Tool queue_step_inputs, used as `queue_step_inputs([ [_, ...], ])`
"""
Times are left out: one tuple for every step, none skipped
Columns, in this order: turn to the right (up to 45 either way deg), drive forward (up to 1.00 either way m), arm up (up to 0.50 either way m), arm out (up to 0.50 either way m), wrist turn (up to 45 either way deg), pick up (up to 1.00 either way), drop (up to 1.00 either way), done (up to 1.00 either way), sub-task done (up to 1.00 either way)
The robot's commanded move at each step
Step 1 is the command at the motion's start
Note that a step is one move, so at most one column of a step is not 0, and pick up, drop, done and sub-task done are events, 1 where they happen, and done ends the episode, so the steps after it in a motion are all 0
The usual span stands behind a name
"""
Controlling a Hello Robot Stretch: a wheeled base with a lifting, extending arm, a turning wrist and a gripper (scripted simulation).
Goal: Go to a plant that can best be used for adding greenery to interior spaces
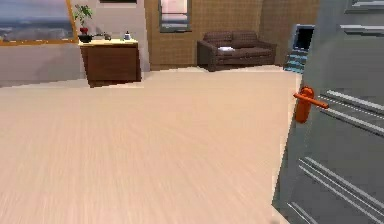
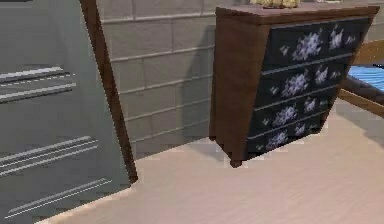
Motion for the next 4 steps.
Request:
queue_step_inputs([
  [0.0, 1.00, 0.00, 0.00, 0.0, 0.00, 0.00, 0.00, 0.00],
  [-3.0, 0.00, 0.00, 0.00, 0.0, 0.00, 0.00, 0.00, 0.00],
  [0.0, 0.25, 0.00, 0.00, 0.0, 0.00, 0.00, 0.00, 0.00],
  [18.0, 0.00, 0.00, 0.00, 0.0, 0.00, 0.00, 0.00, 0.00],
])
